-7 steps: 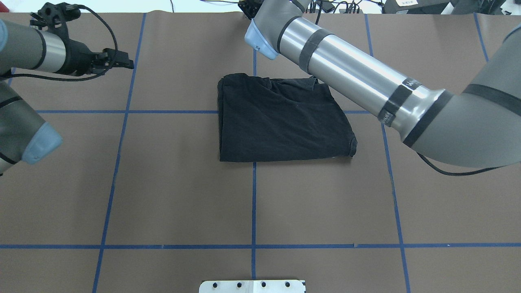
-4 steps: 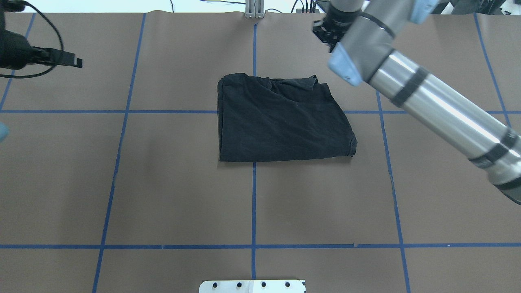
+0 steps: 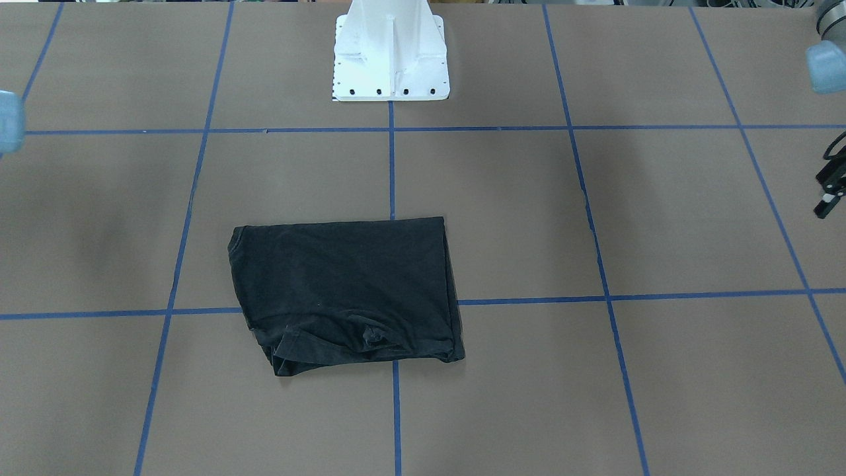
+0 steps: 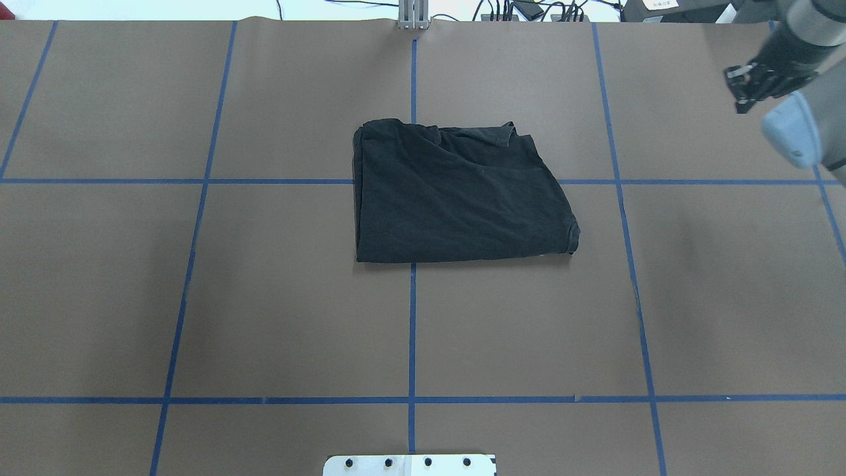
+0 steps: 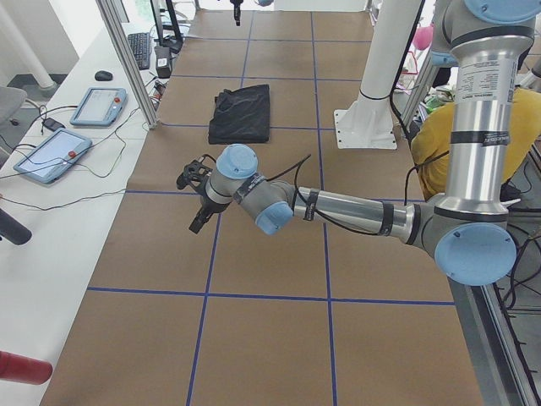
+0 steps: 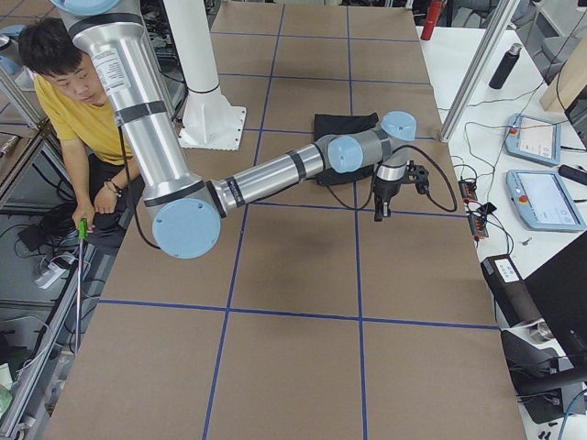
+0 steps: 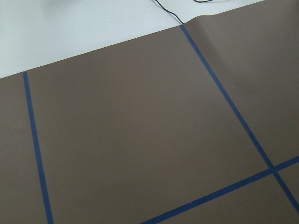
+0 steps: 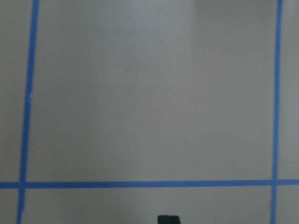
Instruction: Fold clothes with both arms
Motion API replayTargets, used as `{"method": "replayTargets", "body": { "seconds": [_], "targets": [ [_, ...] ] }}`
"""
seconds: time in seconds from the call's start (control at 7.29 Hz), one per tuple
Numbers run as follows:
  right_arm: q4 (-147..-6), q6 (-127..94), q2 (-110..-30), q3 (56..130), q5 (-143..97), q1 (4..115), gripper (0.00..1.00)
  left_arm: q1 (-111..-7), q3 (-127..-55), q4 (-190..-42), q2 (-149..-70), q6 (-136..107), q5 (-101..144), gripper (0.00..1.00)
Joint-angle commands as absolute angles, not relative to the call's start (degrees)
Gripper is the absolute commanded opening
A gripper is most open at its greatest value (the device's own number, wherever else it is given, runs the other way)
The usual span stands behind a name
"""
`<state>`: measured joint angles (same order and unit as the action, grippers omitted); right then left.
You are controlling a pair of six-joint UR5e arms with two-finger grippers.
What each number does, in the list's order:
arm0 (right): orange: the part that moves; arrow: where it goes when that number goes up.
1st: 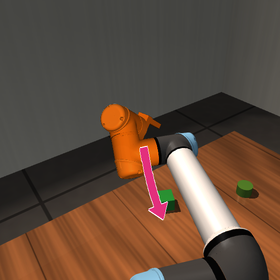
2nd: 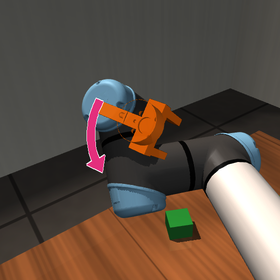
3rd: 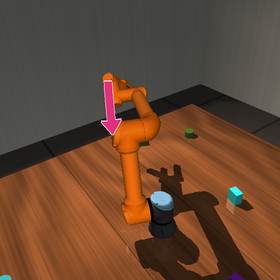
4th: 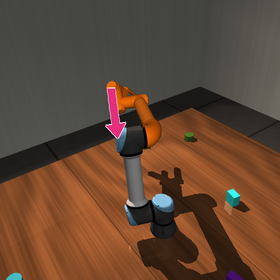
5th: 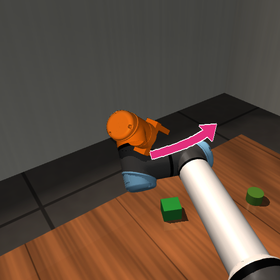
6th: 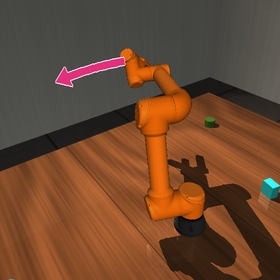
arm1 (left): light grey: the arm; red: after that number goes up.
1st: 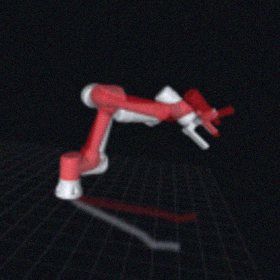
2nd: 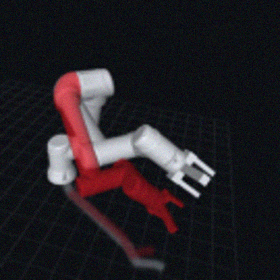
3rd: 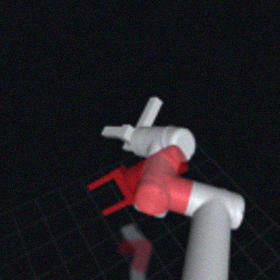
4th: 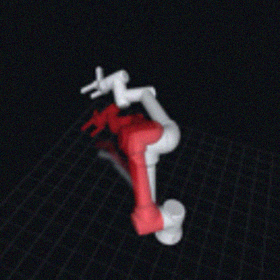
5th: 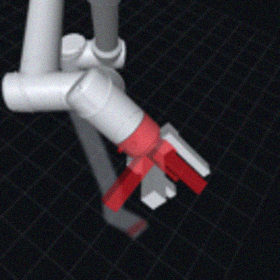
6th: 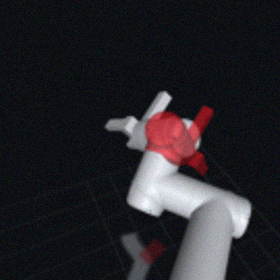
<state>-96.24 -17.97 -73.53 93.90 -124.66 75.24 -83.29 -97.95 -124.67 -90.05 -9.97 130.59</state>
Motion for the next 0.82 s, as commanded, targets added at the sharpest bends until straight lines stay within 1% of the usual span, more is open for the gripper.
{"method": "replayTargets", "body": {
  "seconds": [0.0, 0.14, 0.41, 0.69],
  "targets": [
    [-97.29, 0.36, -82.5, 95.01, -126.03, 86.52, 0.05, -91.91, -98.09, -112.99, -90.26, 6.0, 131.84, 1.0],
    [-100.08, 6.44, -84.01, 94.92, -126.04, 89.44, 0.99, -92.11, -98.17, -109.89, -90.52, 6.67, 131.84, 1.0],
    [-108.25, 15.7, -84.55, 95.7, -129.78, 92.8, 1.0, -92.02, -98.35, -105.06, -91.75, 6.68, 131.92, 1.0],
    [-107.76, 14.69, -87.79, 96.41, -130.69, 92.81, 1.0, -92.02, -98.79, -97.77, -94.47, 6.15, 132.27, 1.0]
  ]
}}
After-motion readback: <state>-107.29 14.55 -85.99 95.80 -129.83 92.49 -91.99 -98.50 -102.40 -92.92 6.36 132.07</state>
